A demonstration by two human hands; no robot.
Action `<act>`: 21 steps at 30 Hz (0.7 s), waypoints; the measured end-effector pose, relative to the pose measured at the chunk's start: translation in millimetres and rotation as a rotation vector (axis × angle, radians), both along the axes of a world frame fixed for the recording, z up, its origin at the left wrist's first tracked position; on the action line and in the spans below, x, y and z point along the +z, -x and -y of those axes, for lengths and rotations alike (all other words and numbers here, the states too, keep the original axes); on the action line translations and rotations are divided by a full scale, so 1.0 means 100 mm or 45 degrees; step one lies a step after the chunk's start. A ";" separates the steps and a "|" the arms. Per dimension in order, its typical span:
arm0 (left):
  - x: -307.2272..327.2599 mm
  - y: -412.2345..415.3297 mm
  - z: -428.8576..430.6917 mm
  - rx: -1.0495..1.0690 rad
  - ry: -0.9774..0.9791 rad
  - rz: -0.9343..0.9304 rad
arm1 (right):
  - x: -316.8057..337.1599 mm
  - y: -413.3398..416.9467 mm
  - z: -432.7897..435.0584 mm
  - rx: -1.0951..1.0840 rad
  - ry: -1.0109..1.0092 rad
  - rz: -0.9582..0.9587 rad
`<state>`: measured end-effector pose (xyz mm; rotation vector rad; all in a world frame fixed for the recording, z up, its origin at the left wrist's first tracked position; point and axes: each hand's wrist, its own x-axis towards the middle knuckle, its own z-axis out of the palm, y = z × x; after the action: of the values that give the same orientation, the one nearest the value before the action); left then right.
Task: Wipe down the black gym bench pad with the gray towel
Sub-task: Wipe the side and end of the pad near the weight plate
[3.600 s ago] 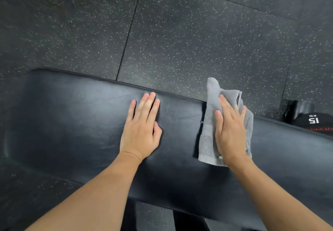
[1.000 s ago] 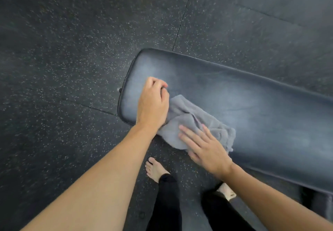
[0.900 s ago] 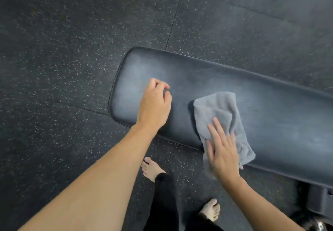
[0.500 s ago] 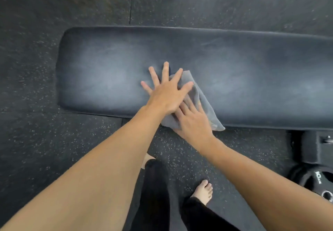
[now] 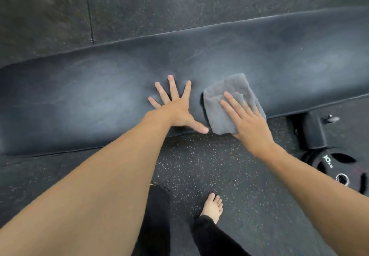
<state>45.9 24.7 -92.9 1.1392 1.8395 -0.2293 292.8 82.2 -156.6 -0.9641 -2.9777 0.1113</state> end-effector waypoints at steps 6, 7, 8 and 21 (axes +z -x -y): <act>-0.26 -0.09 0.12 -0.105 -0.085 -0.215 | -0.03 -0.24 -0.06 -0.316 0.302 -0.190; -0.27 -0.11 0.11 -0.097 -0.082 -0.218 | -0.05 -0.25 0.00 -0.358 0.329 -0.232; -0.28 -0.11 0.10 -0.087 -0.077 -0.212 | -0.09 -0.26 0.07 -0.419 0.362 -0.290; -0.07 -0.89 -1.17 0.021 -0.232 -0.076 | 0.17 0.42 0.19 -2.035 0.594 -1.734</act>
<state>135.3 141.9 -100.3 1.2527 1.9527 -0.0878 251.1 63.3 -139.7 -1.8145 -0.5841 0.8878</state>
